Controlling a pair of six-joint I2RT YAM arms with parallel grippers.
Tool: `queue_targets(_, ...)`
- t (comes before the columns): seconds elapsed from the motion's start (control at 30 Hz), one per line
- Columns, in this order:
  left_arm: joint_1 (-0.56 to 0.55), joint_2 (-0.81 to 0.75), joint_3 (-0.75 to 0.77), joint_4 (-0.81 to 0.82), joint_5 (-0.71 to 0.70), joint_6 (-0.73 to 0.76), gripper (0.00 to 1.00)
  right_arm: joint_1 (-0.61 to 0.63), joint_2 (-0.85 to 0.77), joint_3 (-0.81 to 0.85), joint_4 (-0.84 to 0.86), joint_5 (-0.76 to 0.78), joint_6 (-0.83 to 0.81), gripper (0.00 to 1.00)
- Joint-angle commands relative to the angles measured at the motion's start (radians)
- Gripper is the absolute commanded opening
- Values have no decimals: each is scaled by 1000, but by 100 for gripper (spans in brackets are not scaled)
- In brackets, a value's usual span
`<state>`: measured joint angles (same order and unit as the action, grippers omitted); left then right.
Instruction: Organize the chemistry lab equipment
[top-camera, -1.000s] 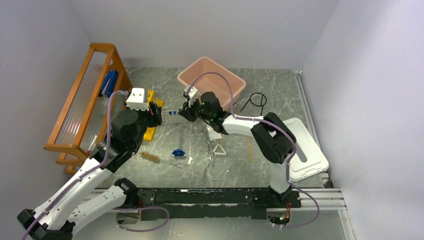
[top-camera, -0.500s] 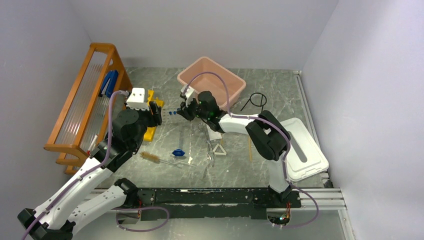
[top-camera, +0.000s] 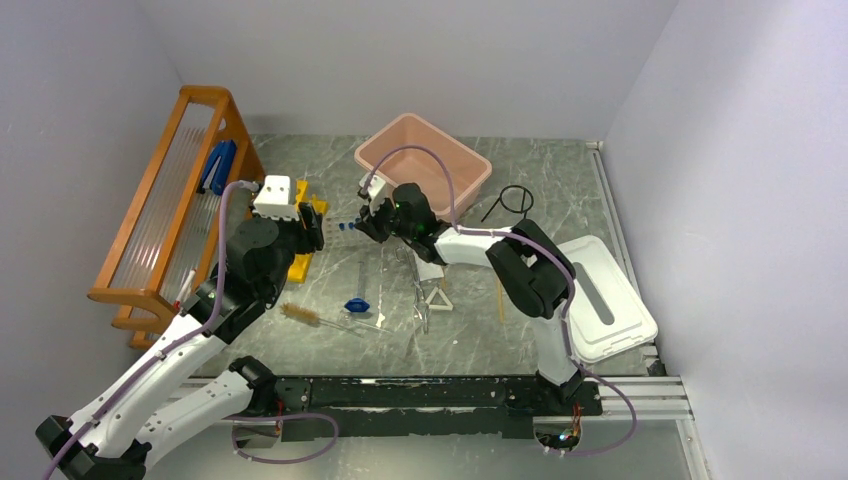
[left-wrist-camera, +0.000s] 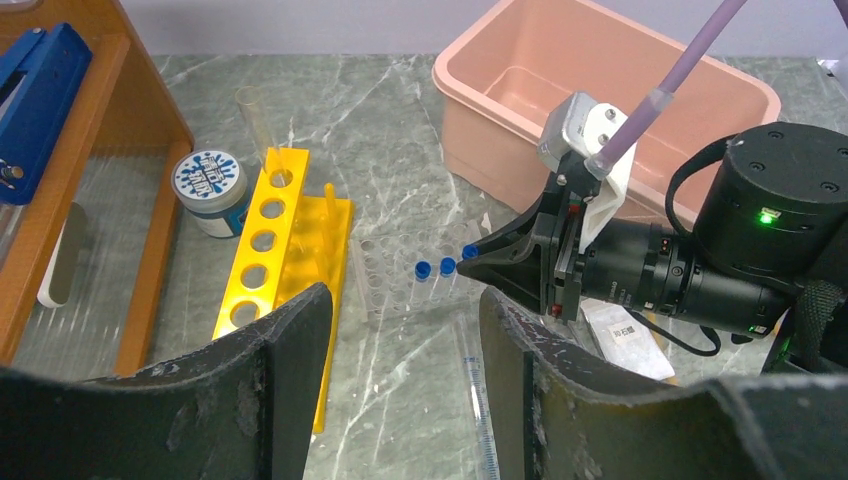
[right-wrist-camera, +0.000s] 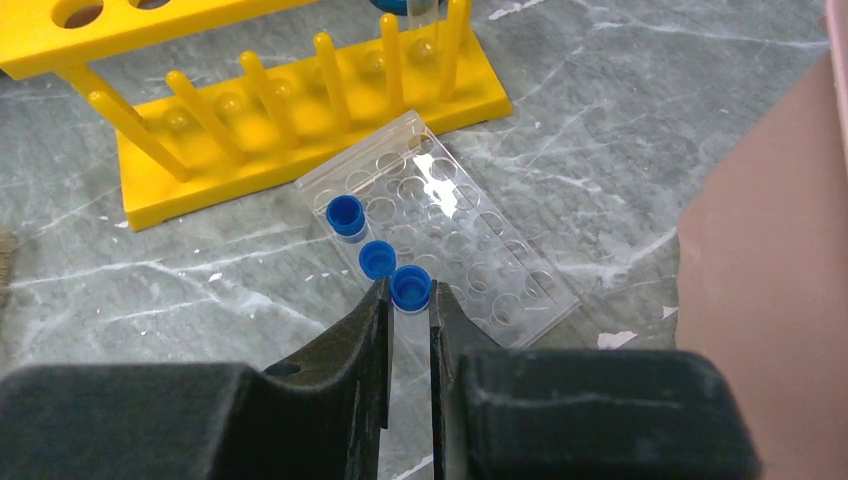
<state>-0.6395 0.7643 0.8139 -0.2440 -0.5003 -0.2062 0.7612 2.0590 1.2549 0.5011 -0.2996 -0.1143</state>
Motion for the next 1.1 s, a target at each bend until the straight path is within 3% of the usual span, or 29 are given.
queue_targets(0.0, 2, -4, -4, 8, -22, 1, 60, 5, 27, 26, -9, 12, -22, 13)
queue_targets(0.5, 3, 4, -1, 0, -32, -2, 60, 7, 50, 47, -39, 15, -36, 25)
queue_targets(0.67, 4, 3, -2, 0, -33, -3, 60, 8, 37, 52, -56, 17, -15, 42)
queue_targets(0.83, 4, 9, 0, -3, -26, -7, 60, 6, -40, 76, -193, 20, 31, 56)
queue_targets(1.07, 6, 33, 12, -17, 21, -27, 62, 7, -226, -1, -276, 147, 188, 65)
